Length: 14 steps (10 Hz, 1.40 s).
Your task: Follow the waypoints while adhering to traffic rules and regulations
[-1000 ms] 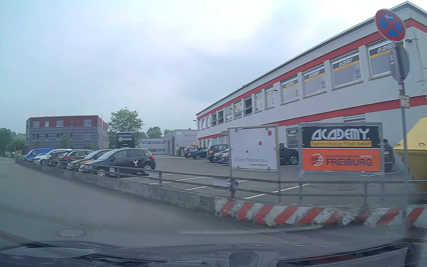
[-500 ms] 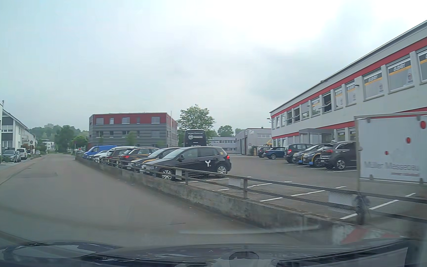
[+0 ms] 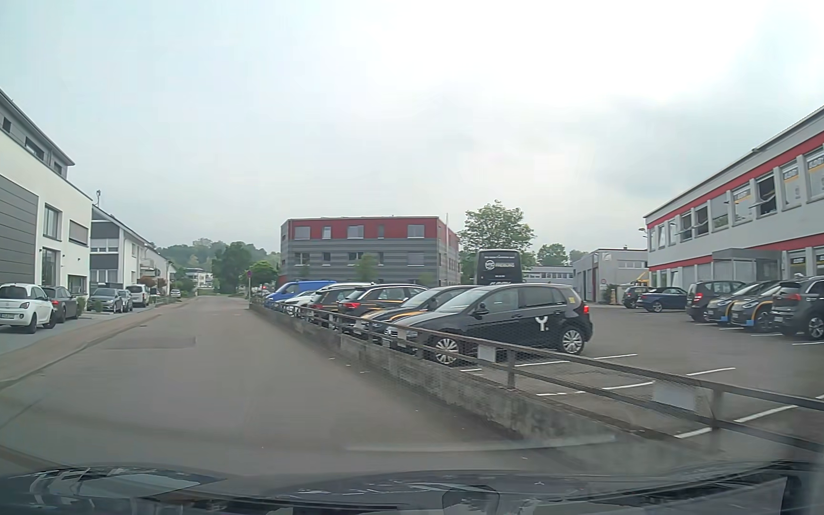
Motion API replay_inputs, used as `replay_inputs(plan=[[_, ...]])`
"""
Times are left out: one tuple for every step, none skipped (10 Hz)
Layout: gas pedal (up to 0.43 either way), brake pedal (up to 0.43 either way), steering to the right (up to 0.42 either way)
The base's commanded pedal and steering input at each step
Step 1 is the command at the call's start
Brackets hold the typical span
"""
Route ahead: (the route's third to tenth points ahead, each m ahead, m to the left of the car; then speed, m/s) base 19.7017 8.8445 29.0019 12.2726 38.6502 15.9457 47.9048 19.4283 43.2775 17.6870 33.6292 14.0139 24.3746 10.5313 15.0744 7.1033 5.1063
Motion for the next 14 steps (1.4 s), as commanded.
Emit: replay_inputs(plan=[[0.197, 0.0, -0.301], [0.197, 0.0, -0.28], [0.197, 0.0, -0.252], [0.197, 0.0, -0.228], [0.197, 0.0, -0.201], [0.197, 0.0, -0.176], [0.197, 0.0, -0.156], [0.197, 0.0, -0.137], [0.197, 0.0, -0.125], [0.197, 0.0, -0.122], [0.197, 0.0, -0.117], [0.197, 0.0, -0.104], [0.197, 0.0, -0.091], [0.197, 0.0, -0.078]])
